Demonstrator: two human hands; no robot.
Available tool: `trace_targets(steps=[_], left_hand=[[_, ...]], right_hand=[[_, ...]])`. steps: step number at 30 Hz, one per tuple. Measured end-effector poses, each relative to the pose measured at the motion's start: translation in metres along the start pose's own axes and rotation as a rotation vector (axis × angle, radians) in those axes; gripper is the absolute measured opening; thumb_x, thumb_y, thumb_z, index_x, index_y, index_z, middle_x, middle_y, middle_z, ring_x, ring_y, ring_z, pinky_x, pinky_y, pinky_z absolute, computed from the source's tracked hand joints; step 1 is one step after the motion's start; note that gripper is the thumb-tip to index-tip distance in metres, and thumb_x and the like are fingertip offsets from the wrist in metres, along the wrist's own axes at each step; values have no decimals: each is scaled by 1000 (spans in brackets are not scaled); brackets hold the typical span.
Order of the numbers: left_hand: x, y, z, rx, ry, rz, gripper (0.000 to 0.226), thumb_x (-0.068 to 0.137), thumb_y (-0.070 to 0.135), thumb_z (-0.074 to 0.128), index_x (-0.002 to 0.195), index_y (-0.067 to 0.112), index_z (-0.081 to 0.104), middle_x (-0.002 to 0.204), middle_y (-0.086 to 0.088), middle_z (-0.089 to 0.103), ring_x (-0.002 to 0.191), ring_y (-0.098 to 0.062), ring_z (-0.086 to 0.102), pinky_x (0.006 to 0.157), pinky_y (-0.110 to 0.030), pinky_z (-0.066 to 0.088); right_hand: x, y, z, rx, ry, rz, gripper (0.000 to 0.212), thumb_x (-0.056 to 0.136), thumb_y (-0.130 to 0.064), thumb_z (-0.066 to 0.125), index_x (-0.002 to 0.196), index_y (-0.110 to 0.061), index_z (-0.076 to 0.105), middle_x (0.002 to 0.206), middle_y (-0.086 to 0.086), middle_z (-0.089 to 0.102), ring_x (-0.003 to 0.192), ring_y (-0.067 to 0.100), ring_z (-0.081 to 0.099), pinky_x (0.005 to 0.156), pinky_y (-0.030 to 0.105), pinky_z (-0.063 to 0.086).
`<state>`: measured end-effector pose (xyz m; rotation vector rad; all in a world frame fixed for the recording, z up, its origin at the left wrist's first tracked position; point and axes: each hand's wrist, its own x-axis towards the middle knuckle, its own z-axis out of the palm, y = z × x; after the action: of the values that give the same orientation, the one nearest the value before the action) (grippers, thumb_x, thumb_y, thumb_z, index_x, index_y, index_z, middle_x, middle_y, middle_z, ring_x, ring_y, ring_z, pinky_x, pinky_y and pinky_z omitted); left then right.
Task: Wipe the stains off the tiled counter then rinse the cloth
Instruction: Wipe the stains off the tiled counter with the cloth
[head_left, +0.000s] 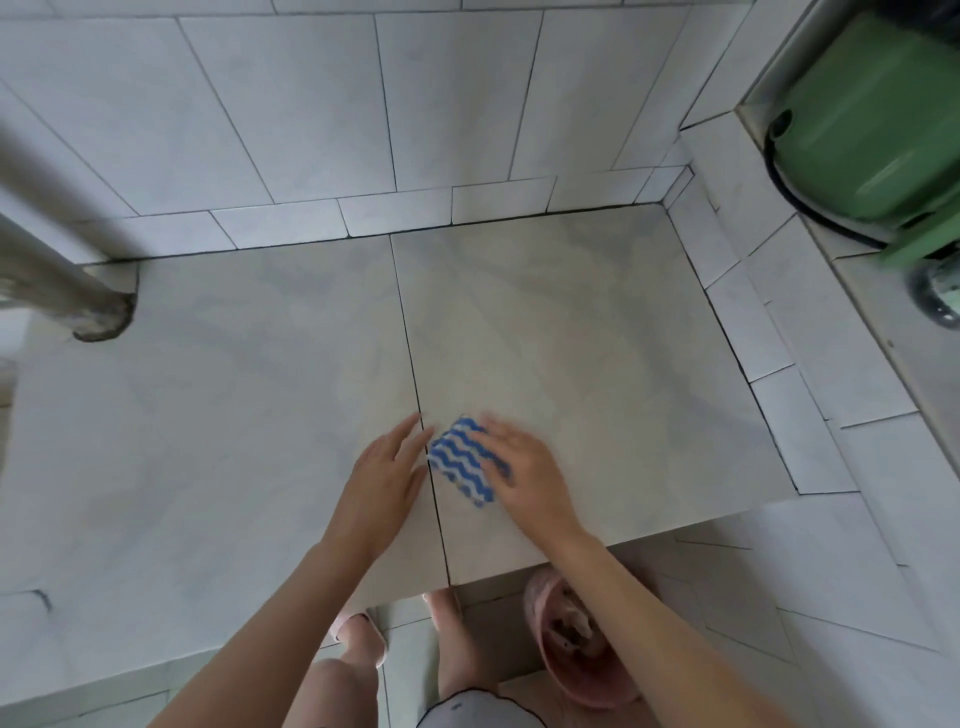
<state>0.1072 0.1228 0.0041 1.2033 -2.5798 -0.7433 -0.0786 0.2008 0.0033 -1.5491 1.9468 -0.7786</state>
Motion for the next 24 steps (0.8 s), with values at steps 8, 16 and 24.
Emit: trace_targets(steps=[8, 16, 24], left_hand=[[47, 22, 0, -132, -94, -86, 33, 91, 15, 53, 123, 19, 59, 120, 3, 57, 104, -17, 58, 84, -27, 45], [71, 34, 7, -28, -164, -130, 26, 90, 16, 52, 114, 19, 62, 110, 0, 56, 101, -16, 55, 76, -27, 42], [83, 40, -13, -309, 72, -137, 11, 79, 6, 65, 85, 15, 64, 89, 8, 54, 76, -14, 62, 70, -23, 47]], right_hand=[[15, 4, -11, -104, 94, 360, 25, 75, -34, 74, 94, -20, 67, 99, -1, 59, 96, 15, 48, 85, 29, 41], [14, 3, -7, -72, 99, 347, 15, 74, -26, 75, 82, -20, 64, 87, -8, 62, 86, 11, 43, 78, 27, 40], [40, -4, -30, 87, 270, 253, 23, 72, -4, 73, 91, -14, 64, 78, -11, 53, 85, 10, 45, 76, 22, 40]])
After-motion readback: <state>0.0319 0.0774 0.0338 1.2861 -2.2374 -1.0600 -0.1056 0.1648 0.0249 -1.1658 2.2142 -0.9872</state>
